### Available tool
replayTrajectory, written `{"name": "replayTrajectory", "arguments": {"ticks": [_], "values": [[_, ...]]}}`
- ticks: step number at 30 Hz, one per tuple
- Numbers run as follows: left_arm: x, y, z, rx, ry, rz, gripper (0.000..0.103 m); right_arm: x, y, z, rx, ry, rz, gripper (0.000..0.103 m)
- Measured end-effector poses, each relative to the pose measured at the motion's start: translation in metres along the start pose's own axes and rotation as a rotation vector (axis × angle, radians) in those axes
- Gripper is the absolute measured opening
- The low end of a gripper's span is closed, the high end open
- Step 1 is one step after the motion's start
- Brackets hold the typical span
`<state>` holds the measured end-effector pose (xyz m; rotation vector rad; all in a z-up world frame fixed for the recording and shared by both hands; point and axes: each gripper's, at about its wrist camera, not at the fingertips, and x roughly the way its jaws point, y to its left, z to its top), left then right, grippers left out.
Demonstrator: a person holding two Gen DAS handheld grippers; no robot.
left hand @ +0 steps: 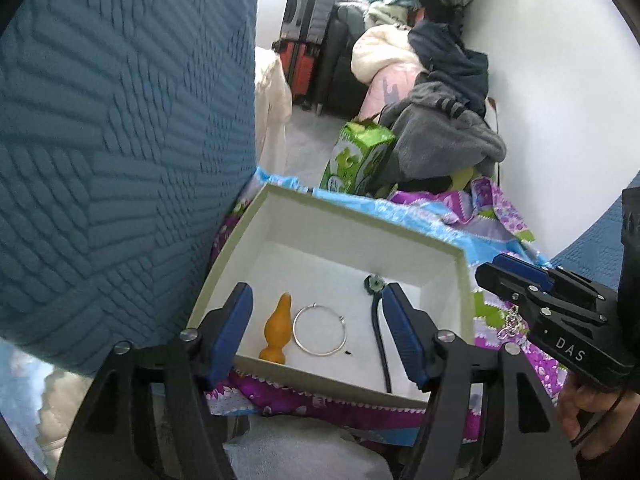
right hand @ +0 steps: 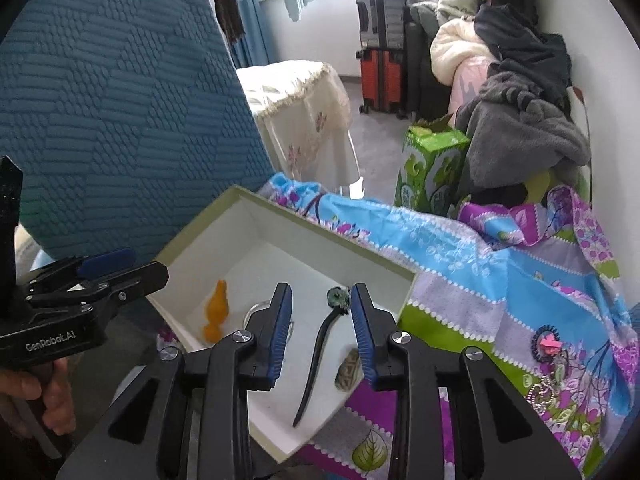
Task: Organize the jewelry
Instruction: 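Move both tools from the box back over the cloth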
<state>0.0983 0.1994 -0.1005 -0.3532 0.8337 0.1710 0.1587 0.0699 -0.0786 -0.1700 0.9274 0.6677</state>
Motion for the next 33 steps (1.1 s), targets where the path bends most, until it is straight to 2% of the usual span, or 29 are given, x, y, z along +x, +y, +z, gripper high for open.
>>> {"name": "replayTrajectory", "arguments": {"ticks": [4, 9, 18, 24, 33], "values": [[-0.027, -0.014, 0.007, 0.027, -0.061, 0.002, 0.075, -0.028, -0.004, 0.003, 0.003, -0.054, -0.009, 0.029], [-0.054, -0.034, 0.018, 0.044, -0.104, -0.017, 0.076, -0.068, -0.012, 0.008, 0.02, -0.117, -0.01, 0.029], [-0.101, -0.082, 0.041, 0.08, -0.203, -0.067, 0.076, -0.143, -0.04, 0.013, 0.038, -0.222, -0.064, 0.029], [-0.102, -0.11, 0.035, 0.106, -0.212, -0.104, 0.076, -0.173, -0.068, 0.0, 0.092, -0.26, -0.106, 0.029], [-0.082, -0.161, 0.004, 0.172, -0.181, -0.182, 0.076, -0.198, -0.118, -0.043, 0.168, -0.303, -0.172, 0.029]]}}
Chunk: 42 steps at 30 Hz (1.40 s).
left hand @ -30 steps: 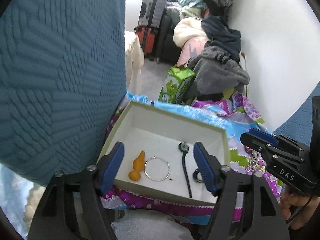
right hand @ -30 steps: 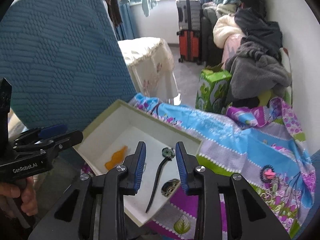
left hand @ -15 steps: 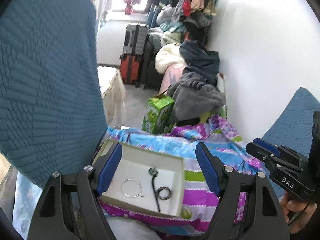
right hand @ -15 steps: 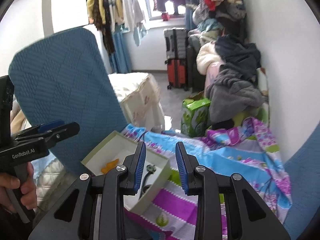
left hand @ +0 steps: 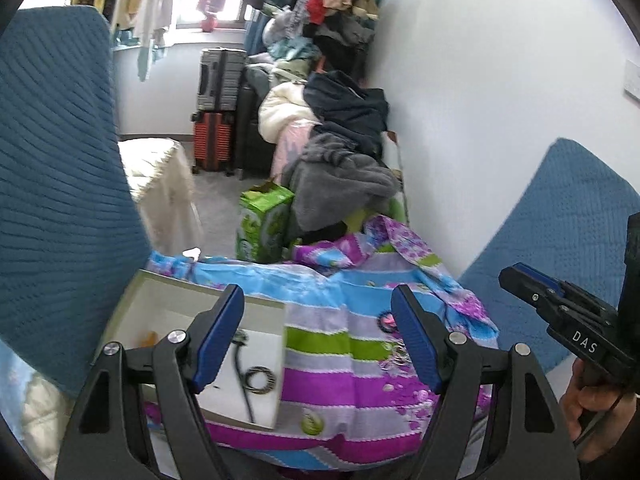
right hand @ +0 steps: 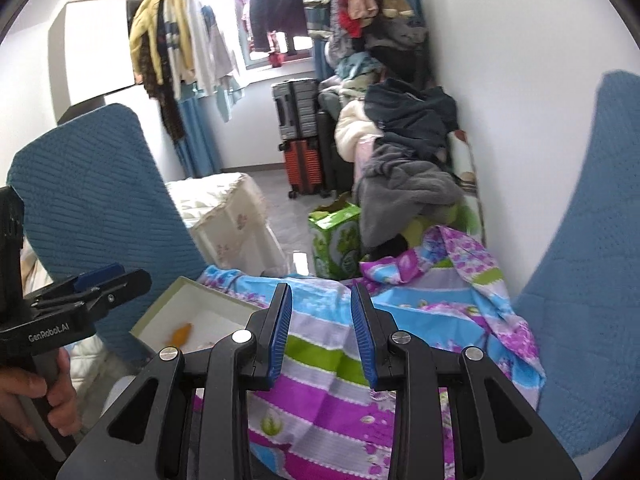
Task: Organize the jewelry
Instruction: 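Move both tools from the box back over the cloth, then grasp pink-bow black hair tie with left tool while right grasps green round charm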
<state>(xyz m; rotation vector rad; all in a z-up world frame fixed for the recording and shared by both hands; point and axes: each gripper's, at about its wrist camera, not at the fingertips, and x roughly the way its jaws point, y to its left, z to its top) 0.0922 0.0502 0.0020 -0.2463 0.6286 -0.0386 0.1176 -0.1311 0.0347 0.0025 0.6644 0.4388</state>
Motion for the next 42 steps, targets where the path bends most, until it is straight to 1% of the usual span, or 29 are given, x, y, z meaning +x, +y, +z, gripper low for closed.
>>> {"name": "replayTrajectory", "arguments": {"ticks": [3, 6, 9, 18, 24, 27, 29, 31, 35, 40, 42], "values": [[0.01, -0.013, -0.011, -0.006, 0.007, -0.029, 0.076, -0.003, -0.016, -0.013, 0.014, -0.005, -0.015, 0.028], [0.023, -0.024, -0.024, -0.029, 0.021, -0.079, 0.076, -0.005, -0.034, -0.032, 0.036, -0.005, -0.031, 0.028], [0.041, -0.038, -0.038, -0.026, 0.058, -0.111, 0.076, -0.006, -0.049, -0.049, 0.056, -0.009, -0.047, 0.028], [0.079, -0.062, -0.068, 0.012, 0.119, -0.139, 0.076, -0.002, -0.085, -0.086, 0.11, -0.022, -0.091, 0.028], [0.11, -0.07, -0.074, 0.029, 0.148, -0.175, 0.073, 0.02, -0.107, -0.109, 0.133, 0.001, -0.11, 0.028], [0.128, -0.073, -0.077, 0.031, 0.169, -0.198, 0.07, 0.04, -0.117, -0.119, 0.132, 0.025, -0.117, 0.028], [0.143, -0.077, -0.079, 0.044, 0.184, -0.212, 0.066, 0.05, -0.121, -0.124, 0.129, 0.033, -0.116, 0.028], [0.157, -0.08, -0.08, 0.061, 0.195, -0.209, 0.066, 0.065, -0.127, -0.129, 0.13, 0.049, -0.109, 0.028], [0.184, -0.083, -0.081, 0.052, 0.225, -0.237, 0.062, 0.089, -0.139, -0.137, 0.137, 0.077, -0.097, 0.028], [0.22, -0.09, -0.084, 0.069, 0.27, -0.258, 0.056, 0.122, -0.15, -0.145, 0.144, 0.115, -0.067, 0.024], [0.234, -0.093, -0.085, 0.072, 0.288, -0.271, 0.052, 0.136, -0.153, -0.148, 0.137, 0.139, -0.06, 0.02]]}}
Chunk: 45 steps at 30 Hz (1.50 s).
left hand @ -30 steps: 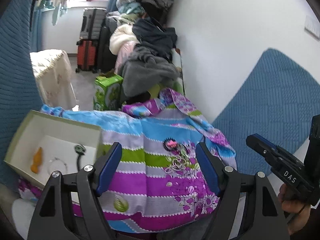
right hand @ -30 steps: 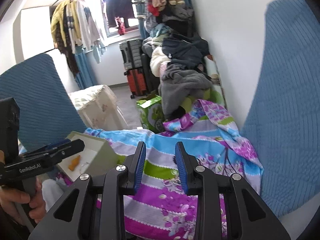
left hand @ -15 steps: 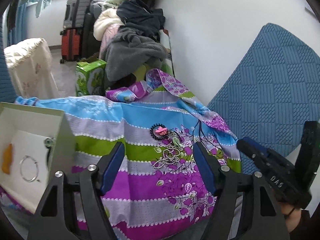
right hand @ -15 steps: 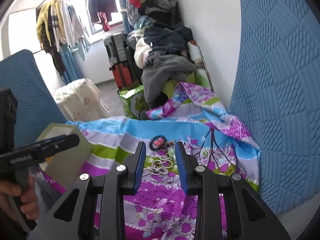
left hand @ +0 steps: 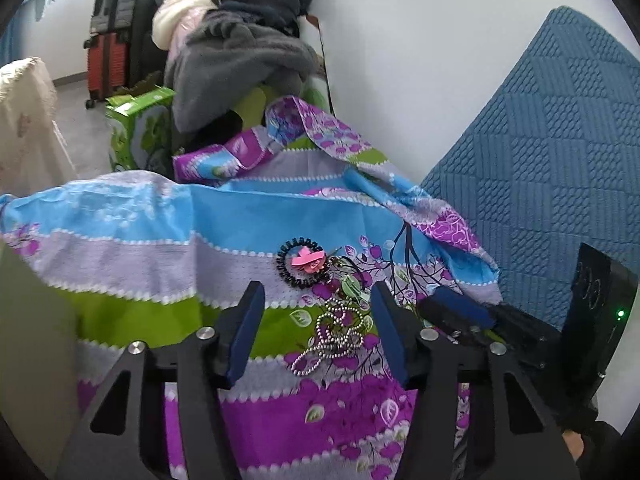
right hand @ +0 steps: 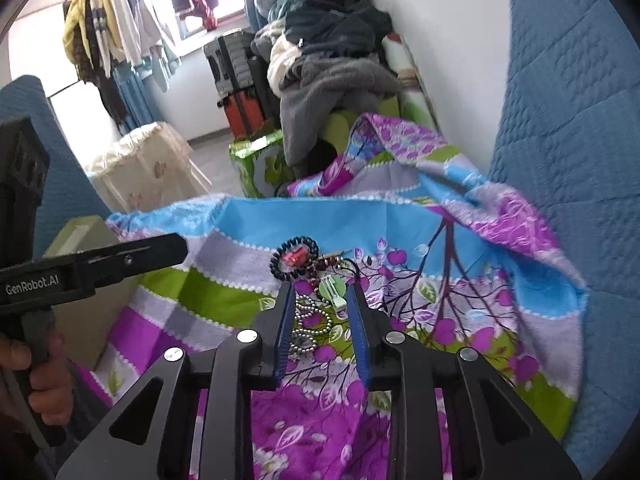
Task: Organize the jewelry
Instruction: 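Grasp pink-bow black hair tie with left tool while right grasps green round charm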
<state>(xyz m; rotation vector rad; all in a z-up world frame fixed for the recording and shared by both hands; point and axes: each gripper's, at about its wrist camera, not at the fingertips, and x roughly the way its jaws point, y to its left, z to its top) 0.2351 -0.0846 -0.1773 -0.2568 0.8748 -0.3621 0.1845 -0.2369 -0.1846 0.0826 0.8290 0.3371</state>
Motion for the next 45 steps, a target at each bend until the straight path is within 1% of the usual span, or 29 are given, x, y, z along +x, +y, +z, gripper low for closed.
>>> {"name": "replayTrajectory", "arguments": {"ticks": [5, 7, 9, 15, 18, 19, 20, 22, 24, 25, 26, 28, 31, 33, 38, 42, 45], "values": [[0.033, 0.002, 0.006, 0.013, 0.034, -0.025, 0.048, 0.033, -0.01, -0.003, 0.004, 0.069, 0.009, 0.019], [0.045, 0.004, 0.007, 0.017, 0.049, -0.02, 0.047, 0.044, -0.014, -0.004, 0.01, 0.091, 0.013, 0.019], [0.057, 0.005, 0.008, 0.022, 0.064, -0.021, 0.045, 0.052, -0.016, -0.005, 0.008, 0.106, 0.012, 0.019], [0.08, 0.007, 0.01, 0.03, 0.079, -0.026, 0.044, 0.069, -0.021, -0.007, 0.004, 0.141, -0.002, 0.019], [0.088, 0.004, 0.011, 0.05, 0.081, -0.015, 0.044, 0.075, -0.021, -0.006, 0.004, 0.158, 0.002, 0.019], [0.091, 0.004, 0.012, 0.055, 0.084, -0.015, 0.043, 0.076, -0.021, -0.006, 0.004, 0.159, 0.005, 0.019], [0.094, 0.003, 0.012, 0.058, 0.088, -0.015, 0.038, 0.076, -0.021, -0.006, 0.0, 0.16, 0.005, 0.019], [0.099, 0.004, 0.011, 0.058, 0.097, -0.01, 0.035, 0.077, -0.02, -0.005, -0.01, 0.158, 0.003, 0.019], [0.102, 0.004, 0.011, 0.055, 0.102, -0.015, 0.033, 0.078, -0.021, -0.006, -0.009, 0.16, 0.006, 0.018], [0.104, 0.004, 0.011, 0.056, 0.103, -0.013, 0.031, 0.079, -0.02, -0.005, -0.009, 0.162, 0.007, 0.018], [0.105, 0.004, 0.011, 0.056, 0.101, -0.013, 0.03, 0.08, -0.02, -0.005, -0.009, 0.165, 0.007, 0.015], [0.106, 0.004, 0.012, 0.057, 0.097, -0.013, 0.029, 0.082, -0.02, -0.006, -0.014, 0.171, 0.005, 0.014], [0.108, 0.004, 0.013, 0.058, 0.099, -0.013, 0.024, 0.082, -0.02, -0.006, -0.021, 0.169, 0.004, 0.013], [0.106, 0.004, 0.014, 0.061, 0.097, -0.018, 0.02, 0.082, -0.019, -0.006, -0.024, 0.171, 0.006, 0.01], [0.1, 0.002, 0.014, 0.056, 0.097, -0.012, 0.012, 0.079, -0.017, -0.006, -0.015, 0.163, 0.003, 0.009], [0.092, 0.004, 0.011, 0.046, 0.106, -0.016, 0.011, 0.072, -0.017, -0.005, 0.0, 0.149, 0.002, 0.009], [0.083, 0.003, 0.008, 0.041, 0.108, -0.013, 0.011, 0.065, -0.013, -0.004, -0.011, 0.134, -0.012, 0.009]]}}
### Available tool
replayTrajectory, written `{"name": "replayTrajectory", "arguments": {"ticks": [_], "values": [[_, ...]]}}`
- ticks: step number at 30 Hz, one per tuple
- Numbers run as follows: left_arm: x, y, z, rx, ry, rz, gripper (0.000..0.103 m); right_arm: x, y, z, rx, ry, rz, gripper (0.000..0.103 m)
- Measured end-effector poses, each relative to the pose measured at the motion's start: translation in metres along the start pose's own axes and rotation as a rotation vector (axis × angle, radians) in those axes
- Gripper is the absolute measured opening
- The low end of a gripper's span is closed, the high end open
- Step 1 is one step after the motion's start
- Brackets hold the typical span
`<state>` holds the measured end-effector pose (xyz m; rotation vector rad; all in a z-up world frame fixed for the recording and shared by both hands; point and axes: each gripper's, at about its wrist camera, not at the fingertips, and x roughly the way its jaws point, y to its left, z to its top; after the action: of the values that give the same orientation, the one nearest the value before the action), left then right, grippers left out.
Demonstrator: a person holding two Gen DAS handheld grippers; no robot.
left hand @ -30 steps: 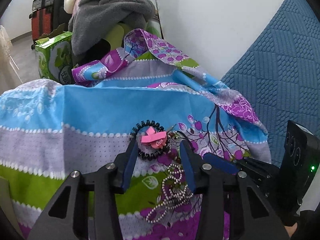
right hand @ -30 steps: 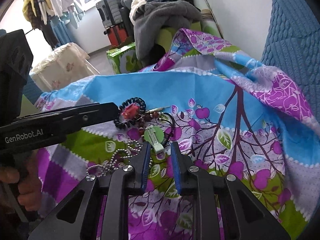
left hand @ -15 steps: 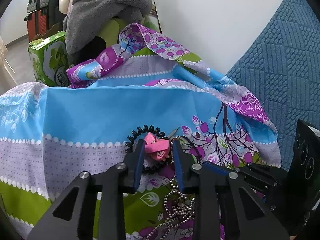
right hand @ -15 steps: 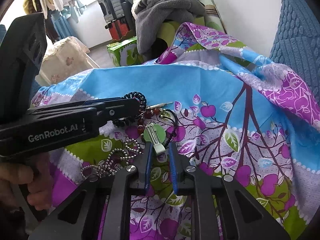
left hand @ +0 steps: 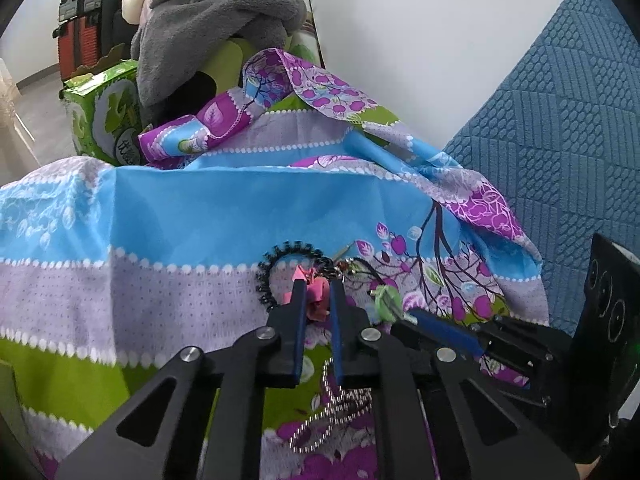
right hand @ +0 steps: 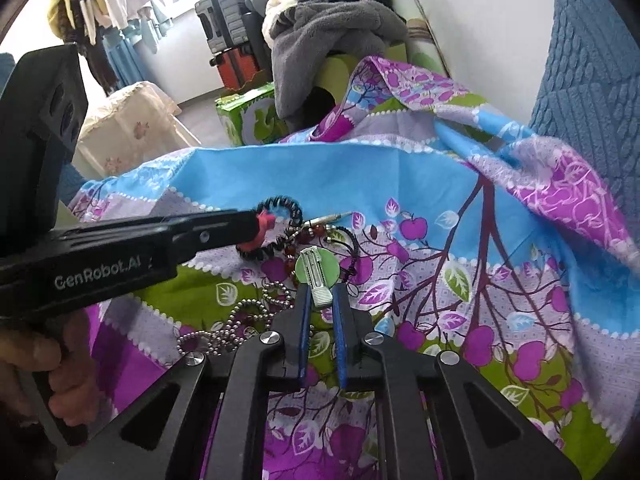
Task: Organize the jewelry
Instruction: 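Grasp pink-bow black hair tie with left tool while right grasps green round charm, then carry hair tie and green charm into the white box while both tools open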
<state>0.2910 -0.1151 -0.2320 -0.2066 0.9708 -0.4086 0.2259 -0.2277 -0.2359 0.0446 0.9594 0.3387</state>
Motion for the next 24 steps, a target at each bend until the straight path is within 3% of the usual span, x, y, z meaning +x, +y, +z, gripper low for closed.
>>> {"name": "replayTrajectory", "arguments": {"ticks": [24], "values": [[-0.101, -0.016, -0.052, -0.012, -0.058, 0.046, 0.011, -0.082, 0.041, -0.025, 0.047, -0.024, -0.071, 0.009]]}}
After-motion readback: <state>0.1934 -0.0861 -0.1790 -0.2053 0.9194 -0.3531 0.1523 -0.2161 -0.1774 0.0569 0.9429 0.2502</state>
